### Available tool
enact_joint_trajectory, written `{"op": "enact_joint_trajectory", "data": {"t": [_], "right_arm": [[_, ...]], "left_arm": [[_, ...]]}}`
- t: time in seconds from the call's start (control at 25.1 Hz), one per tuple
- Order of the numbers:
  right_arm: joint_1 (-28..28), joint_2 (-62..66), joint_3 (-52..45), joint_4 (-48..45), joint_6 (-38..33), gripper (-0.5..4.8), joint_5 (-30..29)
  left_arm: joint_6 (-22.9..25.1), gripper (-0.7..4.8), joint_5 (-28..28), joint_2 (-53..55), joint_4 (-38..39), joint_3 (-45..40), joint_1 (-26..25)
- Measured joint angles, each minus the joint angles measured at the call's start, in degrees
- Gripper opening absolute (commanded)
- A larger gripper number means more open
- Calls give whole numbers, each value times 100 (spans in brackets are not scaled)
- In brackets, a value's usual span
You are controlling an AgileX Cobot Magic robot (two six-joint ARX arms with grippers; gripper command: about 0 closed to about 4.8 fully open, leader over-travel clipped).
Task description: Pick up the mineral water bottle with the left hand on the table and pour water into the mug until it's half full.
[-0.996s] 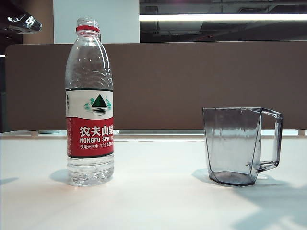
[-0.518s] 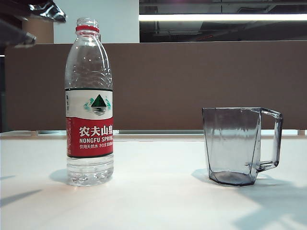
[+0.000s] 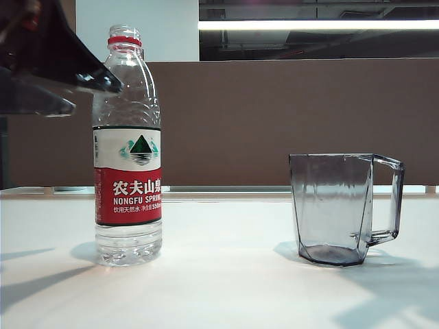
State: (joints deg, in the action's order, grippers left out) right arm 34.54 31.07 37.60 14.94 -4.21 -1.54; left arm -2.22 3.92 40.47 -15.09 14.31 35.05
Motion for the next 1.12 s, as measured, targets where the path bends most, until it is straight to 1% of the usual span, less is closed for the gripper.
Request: {"op": "enact_joint_trajectory", "data": {"t": [0.08,0.16,0.4,0.68,0.92,1.12], "right_arm": [[2,0,0,0,0,-9,-2],[9,0,0,0,-2,-8,-2],[9,0,0,0,0,-8,-2],[11,0,0,26,0,-8,-2],[11,-2,0,457,0,-8,-304],[11,-7,0,748,0,-8,-323]], "left_arm": [[0,479,0,393,-286,2,0],[0,479,0,614,-437,0,0],[-2,479,0,1287,-1250,2,0],[-17,479,0,1878,-1742,2,0],[-138,479,0,2339,-2179,4,0],[-153,479,0,2726,-2629,4,0]]}}
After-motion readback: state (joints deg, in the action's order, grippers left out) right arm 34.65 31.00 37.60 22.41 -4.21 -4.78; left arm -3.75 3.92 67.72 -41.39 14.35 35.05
